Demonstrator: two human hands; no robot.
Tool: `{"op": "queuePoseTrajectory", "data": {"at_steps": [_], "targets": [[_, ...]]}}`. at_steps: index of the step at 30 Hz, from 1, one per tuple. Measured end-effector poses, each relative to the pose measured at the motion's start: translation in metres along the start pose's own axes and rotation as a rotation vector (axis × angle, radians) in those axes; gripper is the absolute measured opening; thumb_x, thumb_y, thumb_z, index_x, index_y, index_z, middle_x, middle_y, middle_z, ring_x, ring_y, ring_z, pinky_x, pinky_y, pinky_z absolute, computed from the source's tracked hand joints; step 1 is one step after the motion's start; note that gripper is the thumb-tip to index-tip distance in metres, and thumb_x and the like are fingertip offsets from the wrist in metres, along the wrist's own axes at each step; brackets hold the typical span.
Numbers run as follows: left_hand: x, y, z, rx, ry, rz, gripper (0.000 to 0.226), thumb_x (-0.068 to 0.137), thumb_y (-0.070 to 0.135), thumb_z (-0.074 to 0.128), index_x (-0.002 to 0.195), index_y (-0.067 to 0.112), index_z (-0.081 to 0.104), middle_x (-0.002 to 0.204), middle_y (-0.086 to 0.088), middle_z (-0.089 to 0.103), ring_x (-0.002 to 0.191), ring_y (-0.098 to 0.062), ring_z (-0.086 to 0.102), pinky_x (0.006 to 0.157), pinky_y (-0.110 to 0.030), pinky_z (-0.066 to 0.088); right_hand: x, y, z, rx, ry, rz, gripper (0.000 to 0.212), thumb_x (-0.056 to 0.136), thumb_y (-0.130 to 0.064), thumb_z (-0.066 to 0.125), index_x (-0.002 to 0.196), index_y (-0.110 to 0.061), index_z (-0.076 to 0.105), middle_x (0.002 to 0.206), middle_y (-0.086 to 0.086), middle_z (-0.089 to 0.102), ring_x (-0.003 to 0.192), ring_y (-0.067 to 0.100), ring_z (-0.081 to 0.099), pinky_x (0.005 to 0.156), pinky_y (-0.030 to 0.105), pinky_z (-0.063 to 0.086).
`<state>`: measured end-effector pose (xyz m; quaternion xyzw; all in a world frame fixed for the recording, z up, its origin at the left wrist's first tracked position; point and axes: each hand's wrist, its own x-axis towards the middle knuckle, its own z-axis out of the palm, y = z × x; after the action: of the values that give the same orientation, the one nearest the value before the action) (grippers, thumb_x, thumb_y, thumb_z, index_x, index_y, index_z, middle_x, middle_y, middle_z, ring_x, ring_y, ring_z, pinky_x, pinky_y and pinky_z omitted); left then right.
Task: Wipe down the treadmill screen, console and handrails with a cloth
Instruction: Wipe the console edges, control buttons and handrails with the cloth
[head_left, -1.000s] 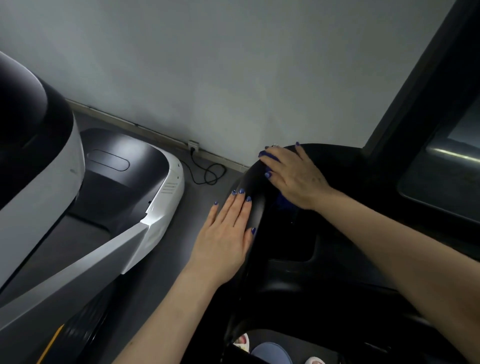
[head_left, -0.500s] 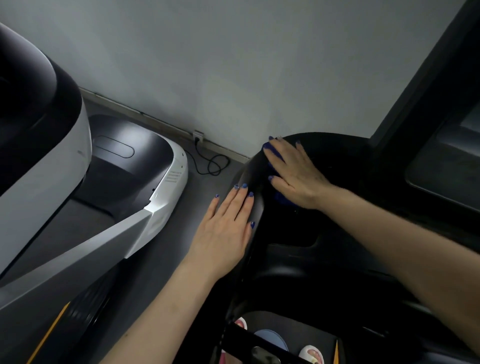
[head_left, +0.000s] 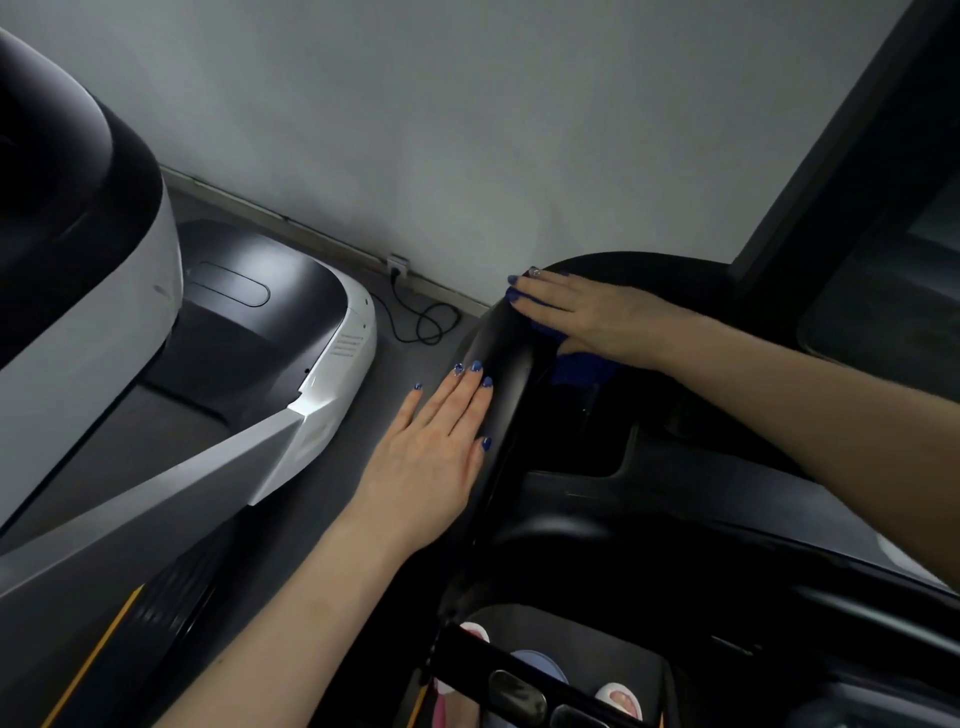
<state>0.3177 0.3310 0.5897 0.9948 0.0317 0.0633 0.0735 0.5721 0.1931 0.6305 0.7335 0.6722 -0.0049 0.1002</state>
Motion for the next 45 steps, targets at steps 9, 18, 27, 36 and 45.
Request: {"op": "queuePoseTrajectory", "data": {"at_steps": [9,18,27,36,45], "targets": [[-0.002,0.002,-0.004,0.014,-0.012,-0.007,0.057,0.097,0.032,0.029,0.146,0.009,0.046,0.154,-0.008,0.041,0.141,-0.021,0.04,0.114,-0.046,0.029,-0.001,-0.015,0.0,0.147,0.011,-0.051,0.07,0.087,-0.01,0.071,0.146,0.003,0.036,0.154,0.023,0.03,0.142,0.042,0.028,0.117,0.045,0.024],[-0.022,0.002,-0.007,0.019,-0.015,-0.001,0.057,0.097,0.033,0.03,0.146,0.009,0.045,0.154,-0.009,0.042,0.142,-0.022,0.039,0.113,-0.048,0.033,0.006,-0.043,-0.001,0.365,0.05,0.082,0.05,0.104,-0.029,0.038,0.151,-0.012,0.034,0.161,0.004,0.022,0.15,0.018,0.011,0.116,0.02,-0.009],[-0.027,0.0,-0.009,0.007,-0.025,0.007,0.056,0.098,0.033,0.029,0.146,0.008,0.046,0.154,-0.009,0.041,0.142,-0.021,0.039,0.114,-0.047,0.033,0.032,-0.064,0.004,0.347,0.054,0.161,0.052,0.097,-0.04,0.027,0.127,-0.016,0.063,0.139,0.003,0.053,0.133,0.022,0.042,0.116,0.04,0.016],[-0.044,-0.003,-0.011,0.004,-0.021,0.005,0.056,0.098,0.033,0.03,0.147,0.009,0.045,0.155,-0.008,0.04,0.143,-0.021,0.038,0.115,-0.047,0.032,0.02,-0.09,0.005,0.372,0.131,0.207,0.053,0.098,-0.039,0.026,0.137,-0.018,0.056,0.147,0.002,0.047,0.141,0.022,0.035,0.119,0.038,0.006],[-0.057,-0.005,-0.015,0.0,-0.034,0.021,0.056,0.099,0.033,0.029,0.147,0.009,0.044,0.156,-0.008,0.038,0.144,-0.021,0.036,0.115,-0.047,0.033,0.026,-0.107,0.007,0.388,0.176,0.229,0.05,0.098,-0.037,0.029,0.134,-0.018,0.059,0.143,0.002,0.051,0.138,0.022,0.038,0.118,0.04,0.006]]}}
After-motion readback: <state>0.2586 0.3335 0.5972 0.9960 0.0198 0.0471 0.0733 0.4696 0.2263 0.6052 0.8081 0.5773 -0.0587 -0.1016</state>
